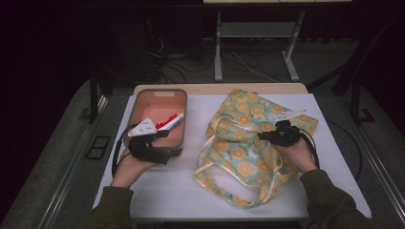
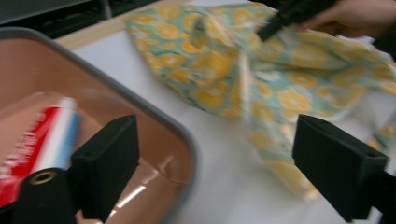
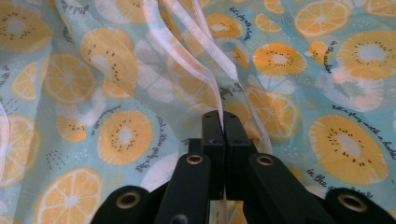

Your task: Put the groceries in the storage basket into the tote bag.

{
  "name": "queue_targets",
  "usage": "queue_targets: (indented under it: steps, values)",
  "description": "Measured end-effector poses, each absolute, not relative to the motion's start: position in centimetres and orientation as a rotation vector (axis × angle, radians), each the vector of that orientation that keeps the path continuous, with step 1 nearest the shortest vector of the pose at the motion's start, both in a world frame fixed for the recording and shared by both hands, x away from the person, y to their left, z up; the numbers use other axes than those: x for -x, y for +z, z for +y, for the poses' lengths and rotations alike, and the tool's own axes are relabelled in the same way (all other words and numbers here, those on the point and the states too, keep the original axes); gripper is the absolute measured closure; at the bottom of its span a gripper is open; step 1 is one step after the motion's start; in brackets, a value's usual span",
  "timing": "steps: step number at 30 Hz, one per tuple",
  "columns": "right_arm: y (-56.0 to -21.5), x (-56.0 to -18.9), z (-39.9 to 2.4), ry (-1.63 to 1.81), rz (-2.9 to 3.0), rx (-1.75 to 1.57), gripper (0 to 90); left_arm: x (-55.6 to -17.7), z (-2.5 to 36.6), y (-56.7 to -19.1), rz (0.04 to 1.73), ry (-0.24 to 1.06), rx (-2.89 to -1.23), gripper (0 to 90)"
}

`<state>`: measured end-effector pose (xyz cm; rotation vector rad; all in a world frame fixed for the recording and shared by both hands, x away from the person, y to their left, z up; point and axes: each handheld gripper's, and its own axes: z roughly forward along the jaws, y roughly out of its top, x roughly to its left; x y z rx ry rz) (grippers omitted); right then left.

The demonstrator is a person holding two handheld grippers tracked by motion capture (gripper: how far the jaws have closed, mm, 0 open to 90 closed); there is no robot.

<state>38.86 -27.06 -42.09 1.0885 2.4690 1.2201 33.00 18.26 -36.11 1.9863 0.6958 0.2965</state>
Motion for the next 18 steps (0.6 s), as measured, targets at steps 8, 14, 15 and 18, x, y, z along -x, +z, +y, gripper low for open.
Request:
queue_targets:
  steps: [8,14,15,18]
  values:
    - [-42.0,-38.8,-27.1,1.22,2.468,-1.083,89.4,-36.6,19.2,-34.7,0.739,0.34,-1.986,22.8]
    - [-42.0,-38.8,-27.0,1.221,2.47,-1.077,89.4,-39.2,19.6,-34.7,0.792,0.361,-1.995,30.8]
    - [-42.0,-38.8,-27.0,1.218,2.47,-1.076,89.5,-39.7,19.7,-34.9,0.802,0.363,-1.999,31.9]
    - [-41.9,-38.7,-27.0,1.22,2.47,-1.074,89.5,-40.7,19.8,-35.5,0.839,0.361,-2.013,35.0]
